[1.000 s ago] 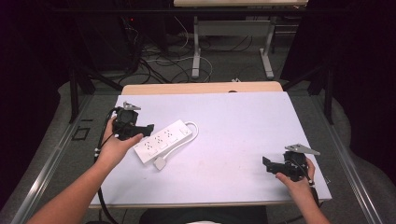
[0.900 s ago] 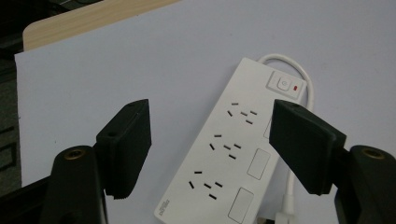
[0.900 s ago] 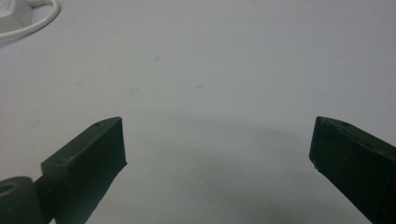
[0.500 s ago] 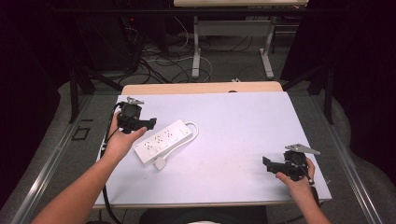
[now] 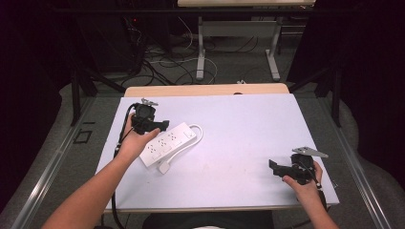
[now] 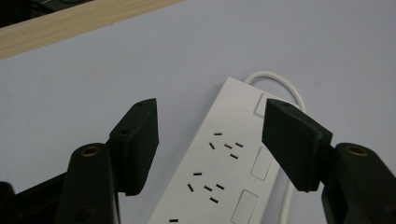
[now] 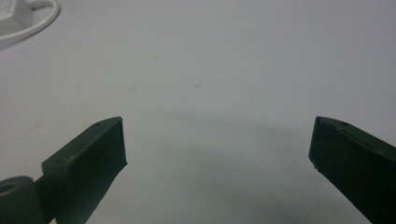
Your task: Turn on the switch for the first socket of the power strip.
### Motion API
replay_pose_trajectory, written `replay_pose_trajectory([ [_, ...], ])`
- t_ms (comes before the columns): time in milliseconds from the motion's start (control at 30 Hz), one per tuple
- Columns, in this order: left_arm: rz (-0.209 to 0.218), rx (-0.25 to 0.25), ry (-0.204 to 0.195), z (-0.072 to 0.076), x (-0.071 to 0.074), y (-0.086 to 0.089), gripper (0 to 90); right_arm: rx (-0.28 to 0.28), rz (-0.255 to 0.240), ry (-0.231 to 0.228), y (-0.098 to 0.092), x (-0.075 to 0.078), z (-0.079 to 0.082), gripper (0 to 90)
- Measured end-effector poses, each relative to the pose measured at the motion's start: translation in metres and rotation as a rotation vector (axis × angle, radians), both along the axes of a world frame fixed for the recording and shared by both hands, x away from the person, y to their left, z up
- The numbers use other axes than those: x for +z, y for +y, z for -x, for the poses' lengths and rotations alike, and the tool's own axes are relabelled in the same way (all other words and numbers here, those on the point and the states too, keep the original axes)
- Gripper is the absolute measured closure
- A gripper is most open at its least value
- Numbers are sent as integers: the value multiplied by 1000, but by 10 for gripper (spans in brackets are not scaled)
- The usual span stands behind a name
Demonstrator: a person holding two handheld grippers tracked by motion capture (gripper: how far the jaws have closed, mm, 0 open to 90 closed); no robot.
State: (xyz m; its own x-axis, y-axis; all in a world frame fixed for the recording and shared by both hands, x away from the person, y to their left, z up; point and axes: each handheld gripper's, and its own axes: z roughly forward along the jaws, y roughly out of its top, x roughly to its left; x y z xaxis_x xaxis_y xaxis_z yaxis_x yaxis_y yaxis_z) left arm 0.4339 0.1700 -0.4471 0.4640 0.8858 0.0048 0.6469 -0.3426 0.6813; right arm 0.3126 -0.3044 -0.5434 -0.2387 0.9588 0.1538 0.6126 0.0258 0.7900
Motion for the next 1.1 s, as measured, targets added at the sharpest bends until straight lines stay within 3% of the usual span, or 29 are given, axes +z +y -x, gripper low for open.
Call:
replay_pose_trajectory([
  [400,22,-26,81,-7,-15,-21,488,-1,-21,11,-2,-1,-1,34],
  [633,9,-46,140,-11,-21,-28,559,-2,-27,14,-4,-2,-2,34],
  [1100,-7,-56,196,-16,-36,-42,714,-1,-45,24,-3,-2,-3,36],
])
